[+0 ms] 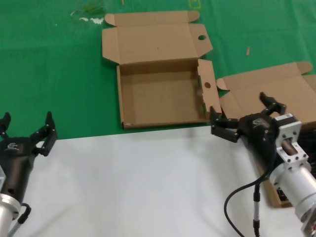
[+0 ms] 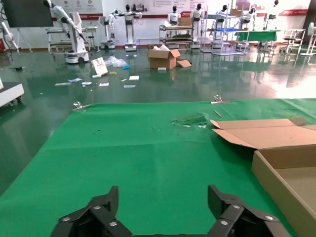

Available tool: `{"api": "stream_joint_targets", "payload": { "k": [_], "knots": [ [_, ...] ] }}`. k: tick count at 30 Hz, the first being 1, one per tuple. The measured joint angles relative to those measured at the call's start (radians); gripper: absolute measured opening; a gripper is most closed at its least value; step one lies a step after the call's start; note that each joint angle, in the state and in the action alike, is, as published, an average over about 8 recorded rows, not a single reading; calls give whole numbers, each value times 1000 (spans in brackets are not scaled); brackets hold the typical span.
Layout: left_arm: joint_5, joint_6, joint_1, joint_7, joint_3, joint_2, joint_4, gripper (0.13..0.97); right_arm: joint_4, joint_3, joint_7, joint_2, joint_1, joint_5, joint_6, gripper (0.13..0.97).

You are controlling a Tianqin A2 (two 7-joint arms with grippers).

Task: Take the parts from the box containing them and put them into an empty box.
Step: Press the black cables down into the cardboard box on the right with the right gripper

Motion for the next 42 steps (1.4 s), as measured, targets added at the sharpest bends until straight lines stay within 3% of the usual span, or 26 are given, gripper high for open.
{"api": "stream_joint_targets", "payload": {
  "k": [4, 8, 16, 20, 25, 30, 37, 42],
  "knots": [
    [0, 0, 0, 0, 0, 0, 0, 650, 8, -147, 7, 139, 73, 101, 4, 966],
    [0, 0, 0, 0, 0, 0, 0, 541, 27, -293, 85, 298, 176, 111, -64, 966],
    [0, 0, 0, 0, 0, 0, 0, 373, 83, -561, 365, 569, 482, -109, -364, 966],
    [0, 0, 0, 0, 0, 0, 0, 286, 98, -689, 418, 653, 658, -184, -542, 966],
    [0, 0, 0, 0, 0, 0, 0, 233, 88, -808, 368, 710, 842, -214, -765, 966],
    [0, 0, 0, 0, 0, 0, 0, 180, 60, -859, 271, 734, 969, -250, -991, 966],
    [0, 0, 0, 0, 0, 0, 0, 160, 7, -865, 176, 714, 1087, -337, -1315, 966],
    [0, 0, 0, 0, 0, 0, 0, 140, -41, -810, 137, 673, 1105, -433, -1503, 963]
  ]
}}
